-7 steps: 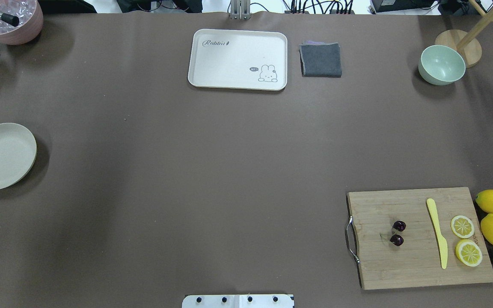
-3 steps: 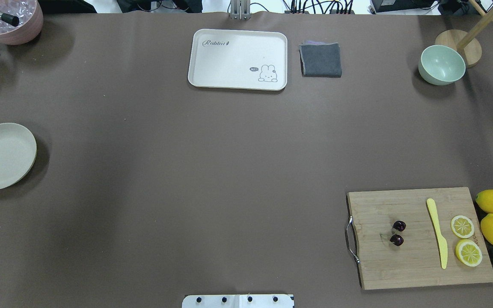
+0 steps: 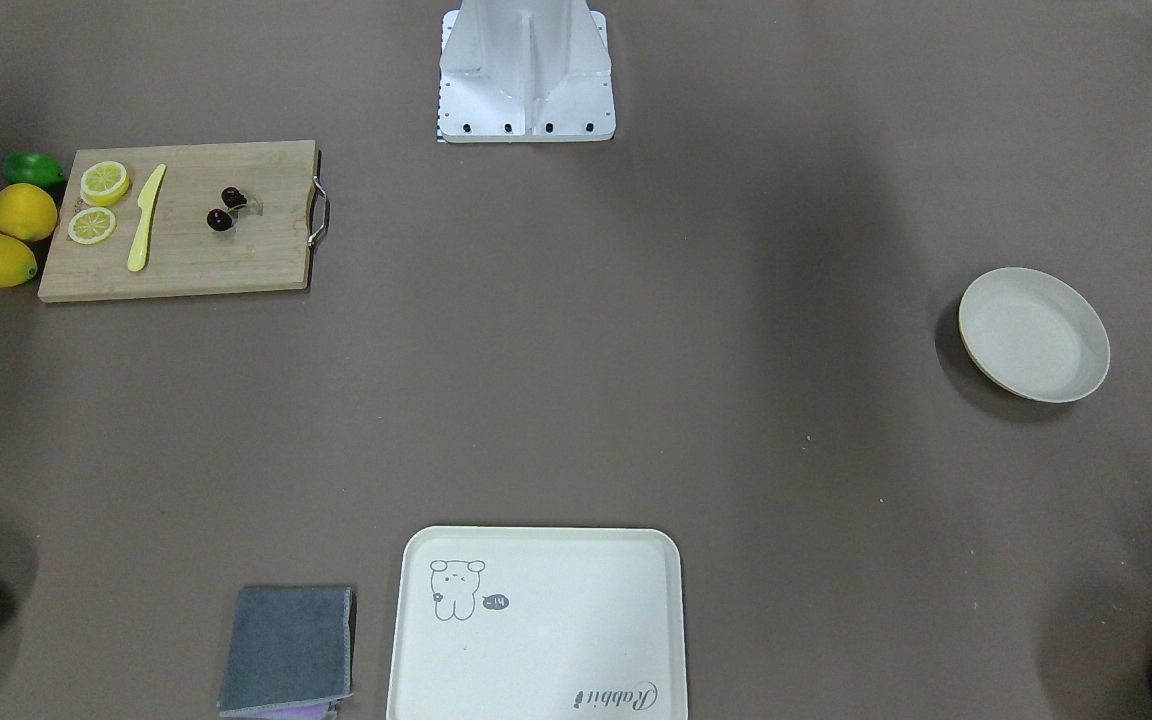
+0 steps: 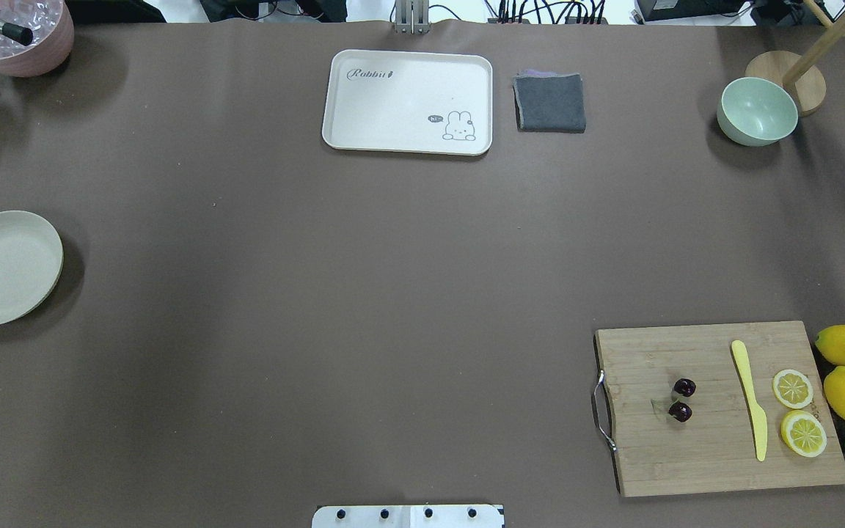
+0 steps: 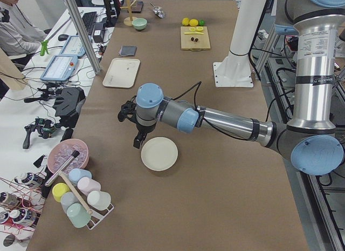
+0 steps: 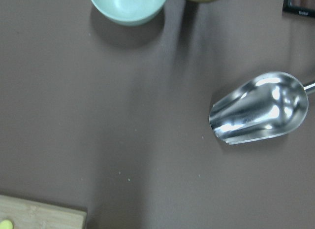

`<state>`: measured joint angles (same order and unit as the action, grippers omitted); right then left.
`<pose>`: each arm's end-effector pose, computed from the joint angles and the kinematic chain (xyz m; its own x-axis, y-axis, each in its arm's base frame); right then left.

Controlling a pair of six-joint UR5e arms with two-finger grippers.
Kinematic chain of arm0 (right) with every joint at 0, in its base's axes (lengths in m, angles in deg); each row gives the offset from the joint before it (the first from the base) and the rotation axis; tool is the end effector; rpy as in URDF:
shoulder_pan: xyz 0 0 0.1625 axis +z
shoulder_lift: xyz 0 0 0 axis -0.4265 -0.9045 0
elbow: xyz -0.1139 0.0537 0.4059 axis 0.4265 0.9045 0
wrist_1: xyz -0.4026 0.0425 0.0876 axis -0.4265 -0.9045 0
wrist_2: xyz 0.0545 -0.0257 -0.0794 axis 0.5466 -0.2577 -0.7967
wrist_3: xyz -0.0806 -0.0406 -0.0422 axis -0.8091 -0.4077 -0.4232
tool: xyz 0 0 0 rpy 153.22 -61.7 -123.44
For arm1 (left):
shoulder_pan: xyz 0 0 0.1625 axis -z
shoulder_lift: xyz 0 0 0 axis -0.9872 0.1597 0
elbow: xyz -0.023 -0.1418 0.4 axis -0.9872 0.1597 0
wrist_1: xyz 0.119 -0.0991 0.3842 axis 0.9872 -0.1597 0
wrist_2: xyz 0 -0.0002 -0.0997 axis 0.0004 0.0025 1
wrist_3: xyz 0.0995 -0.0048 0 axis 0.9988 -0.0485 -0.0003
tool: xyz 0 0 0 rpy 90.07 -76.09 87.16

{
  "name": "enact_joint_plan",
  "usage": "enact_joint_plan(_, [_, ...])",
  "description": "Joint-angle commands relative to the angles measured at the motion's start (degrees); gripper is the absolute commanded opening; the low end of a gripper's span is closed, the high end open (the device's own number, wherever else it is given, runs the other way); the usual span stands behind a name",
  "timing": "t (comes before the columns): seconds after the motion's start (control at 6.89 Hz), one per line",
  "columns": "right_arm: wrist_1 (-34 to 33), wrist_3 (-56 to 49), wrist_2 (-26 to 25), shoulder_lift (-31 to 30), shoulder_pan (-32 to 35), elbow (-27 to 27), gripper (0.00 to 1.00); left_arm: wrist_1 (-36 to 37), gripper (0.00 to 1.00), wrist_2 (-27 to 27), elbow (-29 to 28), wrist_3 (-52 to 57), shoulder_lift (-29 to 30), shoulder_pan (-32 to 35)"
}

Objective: Place red cherry on plate

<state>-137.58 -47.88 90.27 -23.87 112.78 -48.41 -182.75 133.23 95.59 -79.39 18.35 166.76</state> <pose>0.0438 -0.4513 0.5498 0.7025 -0.2014 0.6826 0.0412 0.9690 0.2436 -0.0225 -0.4936 0.5161 0.6242 0.3393 -0.7038 -0.0286 0.9101 0.4134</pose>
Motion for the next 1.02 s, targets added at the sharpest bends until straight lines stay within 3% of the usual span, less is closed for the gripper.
enact_joint_plan(0.0, [2.2, 13.7, -2.4, 7.7, 0.7, -0.9, 1.0, -8.0, 0.98, 2.1, -0.9, -15.1, 2.5, -0.9])
enact_joint_plan(0.15, [2.1, 14.5, -1.8, 8.6, 0.6, -0.9, 1.0, -15.8, 0.98, 1.9, -2.9, -15.5, 0.6, -2.1])
enact_joint_plan(0.44, [3.0, 13.7, 0.8, 7.9, 0.6, -0.8, 1.0, -19.6, 0.97, 0.2, -8.5, -15.2, 3.0, -8.1])
enact_joint_plan(0.58, [10.9, 13.5, 0.8, 2.5, 0.2, -0.1, 1.0, -19.9, 0.98, -2.6, -9.7, -14.9, 2.4, -9.0])
enact_joint_plan(0.73, [23.0, 13.6, 0.3, -1.5, -0.1, 4.2, 1.0, -21.3, 0.98, -3.8, -13.0, -15.1, 2.2, -11.1])
enact_joint_plan(0.87, [28.1, 15.4, 0.6, -2.4, -0.6, 6.2, 1.0, -26.1, 0.98, -7.4, -18.9, -15.4, 2.3, -13.4])
